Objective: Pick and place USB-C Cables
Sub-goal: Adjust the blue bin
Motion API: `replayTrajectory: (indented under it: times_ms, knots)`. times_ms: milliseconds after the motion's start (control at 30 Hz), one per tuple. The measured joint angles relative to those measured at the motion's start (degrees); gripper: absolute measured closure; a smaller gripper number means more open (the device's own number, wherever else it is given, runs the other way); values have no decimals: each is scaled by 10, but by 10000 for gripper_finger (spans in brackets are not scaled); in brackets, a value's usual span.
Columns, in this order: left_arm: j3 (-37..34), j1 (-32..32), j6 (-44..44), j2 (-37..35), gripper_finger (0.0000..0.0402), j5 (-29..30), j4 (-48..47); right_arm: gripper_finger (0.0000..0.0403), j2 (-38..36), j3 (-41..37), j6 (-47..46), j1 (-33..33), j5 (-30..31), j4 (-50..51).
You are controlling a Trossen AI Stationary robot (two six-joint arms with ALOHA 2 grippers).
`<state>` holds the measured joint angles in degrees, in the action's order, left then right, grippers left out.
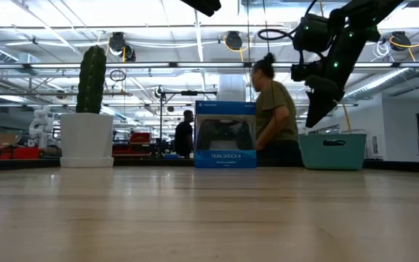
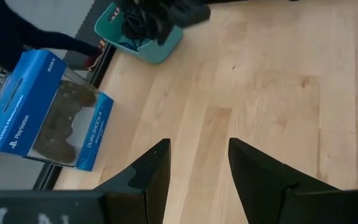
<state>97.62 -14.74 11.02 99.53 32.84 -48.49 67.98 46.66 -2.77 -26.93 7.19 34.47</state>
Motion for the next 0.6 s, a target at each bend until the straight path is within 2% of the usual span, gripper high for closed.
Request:
replayTrajectory:
  times_ms: [167, 333, 600]
  knots:
    - [0, 0, -3, 0, 238, 0, 15, 361, 41, -2, 15, 5, 9, -1]
    - [0, 0, -8, 0, 238, 0, 18, 396, 63, -2, 4, -9, 95, 40]
    - [0, 0, -8, 0, 238, 0, 17, 397, 60, -2, -19, -26, 125, 100]
